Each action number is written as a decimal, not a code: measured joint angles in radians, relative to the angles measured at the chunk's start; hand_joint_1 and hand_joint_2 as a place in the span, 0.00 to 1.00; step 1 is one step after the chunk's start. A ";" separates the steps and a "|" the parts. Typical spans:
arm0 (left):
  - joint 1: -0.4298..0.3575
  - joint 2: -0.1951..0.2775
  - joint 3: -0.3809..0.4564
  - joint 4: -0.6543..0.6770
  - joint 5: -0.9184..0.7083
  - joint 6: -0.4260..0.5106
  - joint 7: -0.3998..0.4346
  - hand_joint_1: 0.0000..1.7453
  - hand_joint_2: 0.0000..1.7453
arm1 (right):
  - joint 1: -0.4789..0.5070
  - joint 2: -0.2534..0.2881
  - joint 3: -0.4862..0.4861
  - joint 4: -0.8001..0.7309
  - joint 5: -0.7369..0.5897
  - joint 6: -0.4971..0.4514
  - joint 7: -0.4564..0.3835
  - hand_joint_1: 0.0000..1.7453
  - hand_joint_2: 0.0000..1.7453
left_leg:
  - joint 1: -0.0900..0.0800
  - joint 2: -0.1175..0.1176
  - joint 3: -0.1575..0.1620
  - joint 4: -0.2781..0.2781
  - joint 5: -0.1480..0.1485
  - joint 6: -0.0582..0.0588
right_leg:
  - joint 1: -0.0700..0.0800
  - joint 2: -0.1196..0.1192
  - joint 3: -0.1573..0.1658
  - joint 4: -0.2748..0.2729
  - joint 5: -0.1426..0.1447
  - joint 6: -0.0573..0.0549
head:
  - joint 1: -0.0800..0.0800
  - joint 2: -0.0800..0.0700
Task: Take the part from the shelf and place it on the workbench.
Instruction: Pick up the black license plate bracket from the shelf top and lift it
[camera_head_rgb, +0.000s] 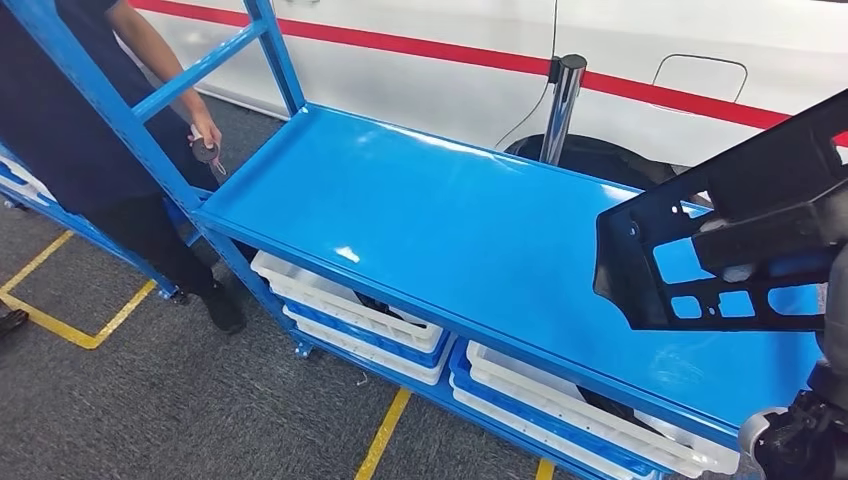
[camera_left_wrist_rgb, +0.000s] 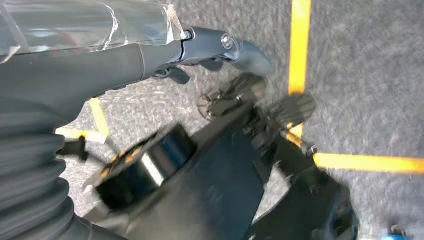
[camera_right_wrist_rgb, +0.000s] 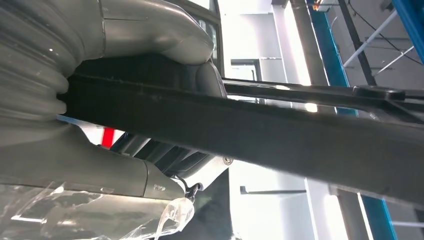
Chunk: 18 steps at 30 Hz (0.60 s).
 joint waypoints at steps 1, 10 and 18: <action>0.000 -0.001 0.000 0.000 0.000 -0.003 0.003 0.00 1.00 | 0.002 0.001 0.000 0.000 -0.008 0.003 -0.004 1.00 1.00 | 0.001 0.001 -0.005 -0.009 0.009 -0.009 | 0.001 -0.001 -0.004 -0.004 0.011 -0.001 | -0.001 0.000; 0.010 -0.007 0.000 0.000 -0.009 -0.017 0.022 0.00 1.00 | 0.040 0.007 -0.006 0.000 -0.059 0.013 -0.039 1.00 1.00 | 0.015 0.005 -0.084 -0.018 0.092 -0.022 | -0.008 -0.001 -0.058 0.292 -0.177 0.024 | -0.001 0.000; 0.017 -0.004 0.000 0.000 -0.009 -0.021 0.025 0.00 1.00 | 0.056 0.010 -0.012 0.000 -0.063 0.017 -0.042 1.00 1.00 | 0.014 0.000 -0.172 0.042 0.106 -0.050 | -0.032 -0.004 0.100 0.006 -0.114 0.032 | -0.004 0.000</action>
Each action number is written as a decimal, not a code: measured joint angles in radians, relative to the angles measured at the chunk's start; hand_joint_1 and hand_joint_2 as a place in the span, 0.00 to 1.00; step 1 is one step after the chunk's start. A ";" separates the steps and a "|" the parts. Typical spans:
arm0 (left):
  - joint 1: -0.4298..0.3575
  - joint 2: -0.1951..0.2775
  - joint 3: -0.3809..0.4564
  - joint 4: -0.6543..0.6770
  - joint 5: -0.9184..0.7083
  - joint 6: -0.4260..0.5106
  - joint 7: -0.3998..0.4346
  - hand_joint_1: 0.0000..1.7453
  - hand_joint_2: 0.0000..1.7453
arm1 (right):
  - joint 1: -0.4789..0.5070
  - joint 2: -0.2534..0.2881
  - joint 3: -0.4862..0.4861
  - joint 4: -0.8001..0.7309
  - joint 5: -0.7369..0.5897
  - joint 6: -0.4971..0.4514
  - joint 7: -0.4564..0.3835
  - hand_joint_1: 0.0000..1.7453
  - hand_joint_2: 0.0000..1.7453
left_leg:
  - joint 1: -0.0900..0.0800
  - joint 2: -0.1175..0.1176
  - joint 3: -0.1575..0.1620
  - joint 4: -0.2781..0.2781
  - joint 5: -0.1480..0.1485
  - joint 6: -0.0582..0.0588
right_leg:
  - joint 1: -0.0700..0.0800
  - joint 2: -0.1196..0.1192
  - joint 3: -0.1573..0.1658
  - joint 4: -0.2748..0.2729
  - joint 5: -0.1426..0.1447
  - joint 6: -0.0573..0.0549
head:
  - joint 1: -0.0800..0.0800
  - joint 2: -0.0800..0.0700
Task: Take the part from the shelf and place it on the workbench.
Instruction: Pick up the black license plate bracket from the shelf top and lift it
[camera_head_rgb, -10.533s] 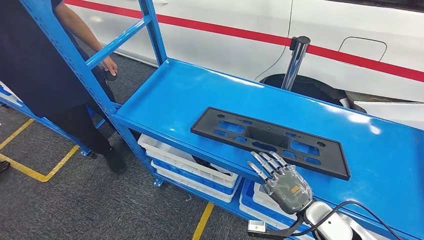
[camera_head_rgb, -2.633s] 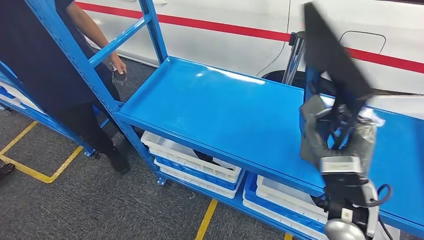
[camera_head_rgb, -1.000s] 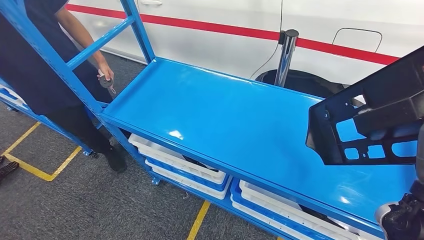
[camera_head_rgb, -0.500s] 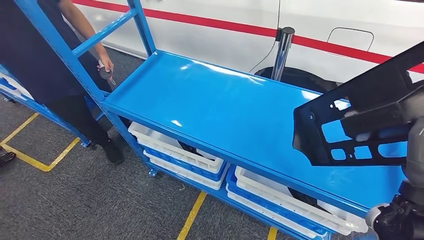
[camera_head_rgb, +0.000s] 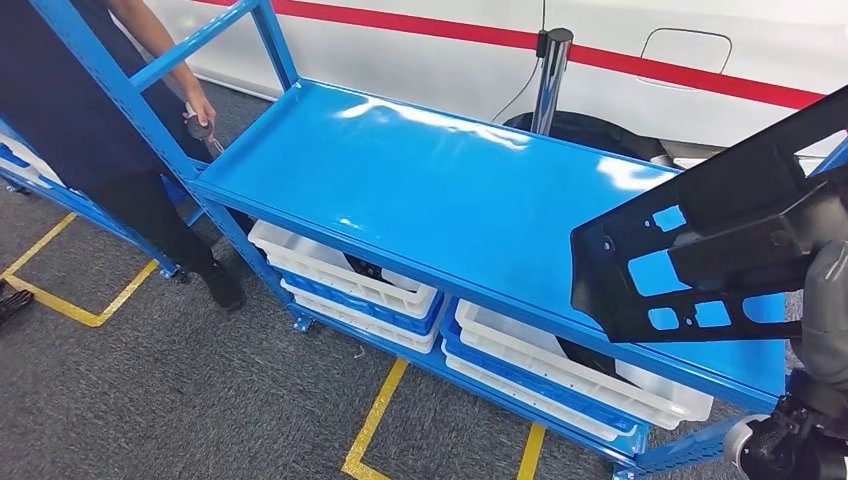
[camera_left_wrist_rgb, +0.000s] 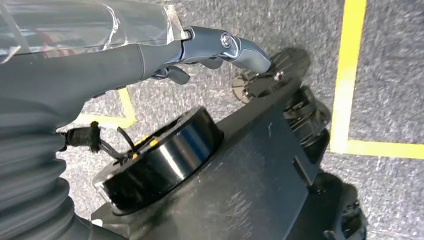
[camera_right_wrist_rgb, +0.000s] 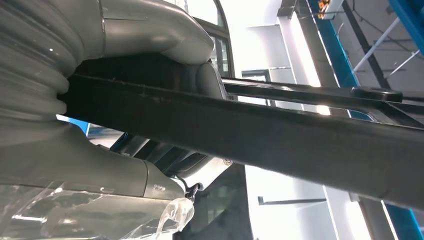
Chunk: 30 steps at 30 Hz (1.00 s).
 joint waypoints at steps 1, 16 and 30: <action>0.001 0.000 0.000 0.000 0.000 0.000 0.000 0.00 1.00 | 0.001 0.001 0.000 0.000 0.000 0.000 0.000 1.00 1.00 | 0.003 -0.003 -0.014 0.032 -0.025 -0.010 | -0.003 0.000 -0.006 0.000 0.004 -0.006 | 0.000 0.000; 0.003 -0.003 -0.001 0.000 -0.001 0.010 -0.005 0.00 1.00 | 0.022 0.002 -0.019 0.000 0.068 -0.001 0.030 1.00 1.00 | 0.018 0.003 0.060 -0.048 -0.004 -0.003 | -0.001 -0.027 -0.016 0.005 -0.004 -0.001 | 0.000 0.000; 0.016 -0.003 -0.001 0.000 0.002 0.008 -0.013 0.00 1.00 | 0.042 0.003 -0.024 0.000 0.037 0.016 0.017 1.00 1.00 | 0.014 -0.113 0.002 -0.007 0.022 -0.004 | 0.007 0.043 0.025 -0.012 -0.008 -0.026 | -0.001 0.000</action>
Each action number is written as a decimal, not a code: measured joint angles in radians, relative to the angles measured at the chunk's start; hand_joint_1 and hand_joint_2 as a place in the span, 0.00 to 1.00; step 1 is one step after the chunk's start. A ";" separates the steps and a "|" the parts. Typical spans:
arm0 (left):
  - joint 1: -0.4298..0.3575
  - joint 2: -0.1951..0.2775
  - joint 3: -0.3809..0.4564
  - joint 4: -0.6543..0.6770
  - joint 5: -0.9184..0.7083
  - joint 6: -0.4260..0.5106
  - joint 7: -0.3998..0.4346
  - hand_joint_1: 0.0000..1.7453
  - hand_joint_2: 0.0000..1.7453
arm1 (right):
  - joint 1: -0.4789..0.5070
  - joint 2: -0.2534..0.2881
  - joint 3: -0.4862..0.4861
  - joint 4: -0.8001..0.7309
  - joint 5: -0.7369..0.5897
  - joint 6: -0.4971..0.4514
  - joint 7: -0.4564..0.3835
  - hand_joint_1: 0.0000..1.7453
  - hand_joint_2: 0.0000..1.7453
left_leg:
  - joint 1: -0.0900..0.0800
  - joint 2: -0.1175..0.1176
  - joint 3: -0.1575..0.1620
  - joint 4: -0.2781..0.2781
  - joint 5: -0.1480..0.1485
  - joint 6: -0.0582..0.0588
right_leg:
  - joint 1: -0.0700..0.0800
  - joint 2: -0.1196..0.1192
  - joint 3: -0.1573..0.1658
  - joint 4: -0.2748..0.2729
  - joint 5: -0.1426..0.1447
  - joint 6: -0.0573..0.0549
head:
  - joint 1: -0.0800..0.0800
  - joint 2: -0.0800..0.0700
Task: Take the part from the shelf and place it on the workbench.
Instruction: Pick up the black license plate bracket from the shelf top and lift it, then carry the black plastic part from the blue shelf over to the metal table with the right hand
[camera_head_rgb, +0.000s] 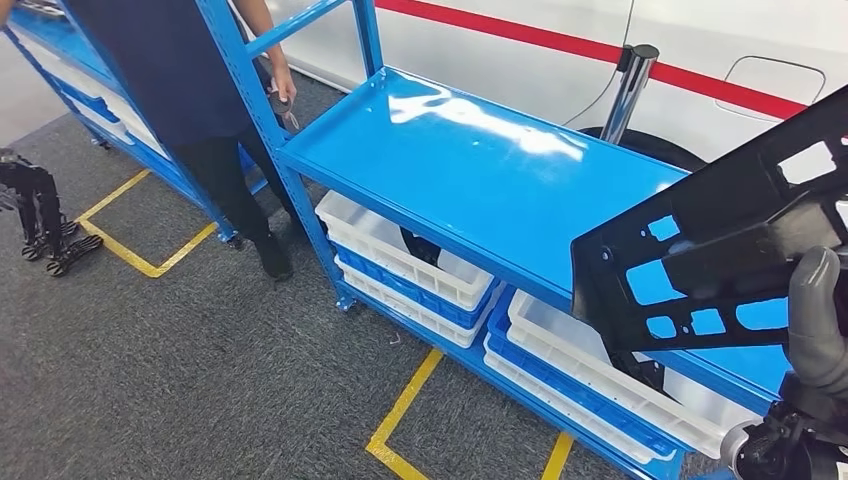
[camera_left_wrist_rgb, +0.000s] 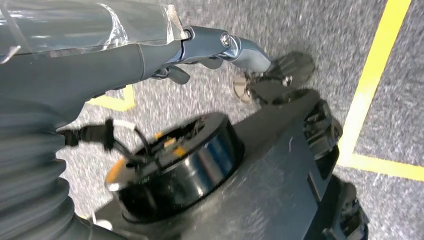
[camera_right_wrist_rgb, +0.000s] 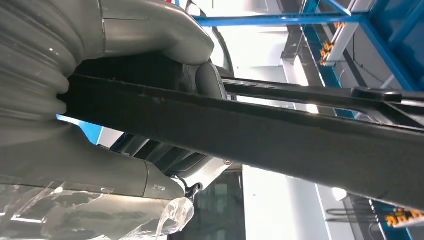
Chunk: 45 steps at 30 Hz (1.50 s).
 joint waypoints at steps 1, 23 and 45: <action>0.003 0.001 0.000 0.000 0.000 0.000 -0.001 0.00 1.00 | 0.000 0.000 0.000 0.000 -0.003 0.001 -0.001 1.00 1.00 | 0.000 0.010 -0.009 0.017 -0.012 -0.008 | -0.003 -0.013 0.000 -0.002 0.003 -0.004 | 0.000 0.000; 0.006 0.002 -0.001 0.000 0.002 -0.001 -0.002 0.00 1.00 | 0.027 0.006 -0.001 0.000 -0.070 0.042 -0.034 1.00 1.00 | 0.025 0.046 0.037 -0.020 -0.013 -0.003 | -0.001 -0.045 -0.141 0.295 -0.122 0.022 | -0.002 0.000; 0.002 -0.002 -0.002 0.000 0.002 0.001 0.009 0.00 1.00 | 0.046 0.009 -0.016 0.000 -0.117 0.057 -0.055 1.00 1.00 | 0.041 0.165 0.006 -0.010 -0.004 -0.060 | -0.019 -0.156 0.013 -0.020 0.006 0.045 | -0.004 0.000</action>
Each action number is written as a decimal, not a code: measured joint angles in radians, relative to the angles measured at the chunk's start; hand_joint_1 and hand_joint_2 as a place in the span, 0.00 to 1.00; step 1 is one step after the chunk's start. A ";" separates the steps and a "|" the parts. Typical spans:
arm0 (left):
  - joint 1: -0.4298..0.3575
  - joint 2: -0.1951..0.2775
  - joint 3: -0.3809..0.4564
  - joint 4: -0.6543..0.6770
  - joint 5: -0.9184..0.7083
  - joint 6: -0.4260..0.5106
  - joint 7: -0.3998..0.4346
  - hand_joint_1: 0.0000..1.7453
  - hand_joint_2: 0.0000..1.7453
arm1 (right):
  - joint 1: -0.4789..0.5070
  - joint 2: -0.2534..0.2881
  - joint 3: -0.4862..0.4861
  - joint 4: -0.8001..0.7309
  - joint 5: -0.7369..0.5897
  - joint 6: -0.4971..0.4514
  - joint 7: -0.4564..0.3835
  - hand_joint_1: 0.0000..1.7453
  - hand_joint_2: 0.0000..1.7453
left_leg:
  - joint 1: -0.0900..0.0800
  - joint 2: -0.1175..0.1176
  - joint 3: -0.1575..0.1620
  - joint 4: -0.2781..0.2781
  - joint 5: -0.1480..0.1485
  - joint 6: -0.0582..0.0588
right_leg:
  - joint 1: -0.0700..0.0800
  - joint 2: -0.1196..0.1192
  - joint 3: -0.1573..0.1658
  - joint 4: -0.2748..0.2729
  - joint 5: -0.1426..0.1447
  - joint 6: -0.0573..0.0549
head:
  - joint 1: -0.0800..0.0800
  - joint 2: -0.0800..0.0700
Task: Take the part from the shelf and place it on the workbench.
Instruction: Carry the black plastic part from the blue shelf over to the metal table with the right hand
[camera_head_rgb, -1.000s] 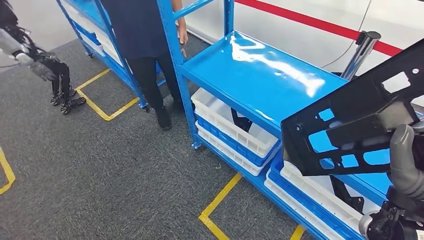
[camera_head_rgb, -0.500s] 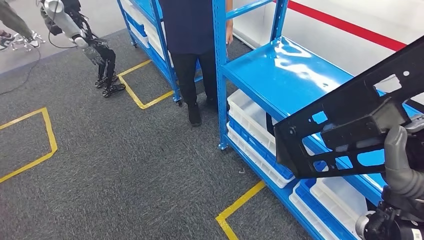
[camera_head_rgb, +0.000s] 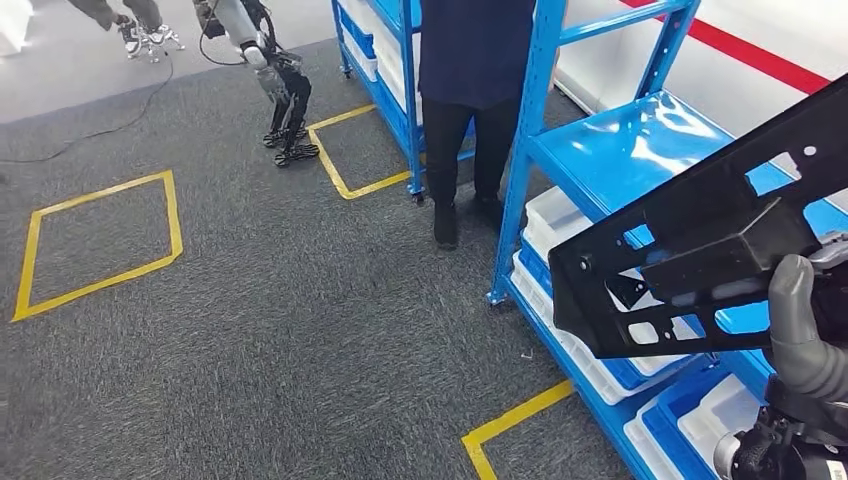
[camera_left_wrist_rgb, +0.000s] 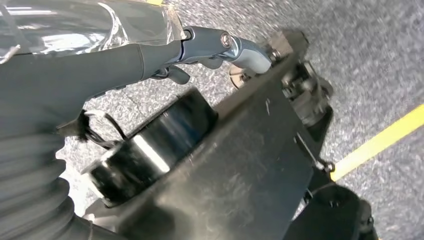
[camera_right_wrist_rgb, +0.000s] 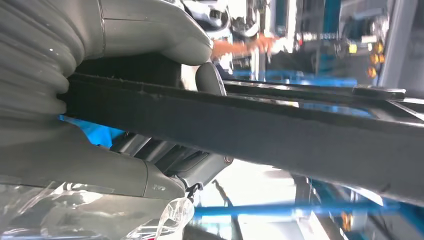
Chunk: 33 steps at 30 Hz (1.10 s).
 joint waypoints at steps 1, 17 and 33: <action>0.002 0.001 0.000 0.000 -0.001 0.000 0.002 0.00 1.00 | 0.003 0.000 -0.001 0.000 -0.003 0.000 -0.002 1.00 1.00 | 0.000 -0.013 0.001 -0.003 0.002 0.010 | -0.003 -0.001 0.005 -0.002 -0.004 0.007 | 0.000 0.000; 0.010 0.001 -0.007 0.000 -0.012 0.001 0.021 0.00 1.00 | 0.034 0.001 -0.015 0.009 -0.034 0.014 -0.017 1.00 1.00 | -0.019 -0.189 -0.004 0.034 -0.025 0.036 | 0.016 0.151 -0.062 0.041 0.026 -0.042 | 0.000 0.000; 0.005 0.003 -0.023 0.000 -0.008 0.014 0.020 0.00 1.00 | 0.032 0.000 -0.019 0.014 -0.057 0.016 -0.015 1.00 1.00 | -0.047 -0.025 0.049 -0.041 -0.007 0.084 | 0.025 0.019 -0.019 0.033 -0.014 -0.033 | 0.000 0.000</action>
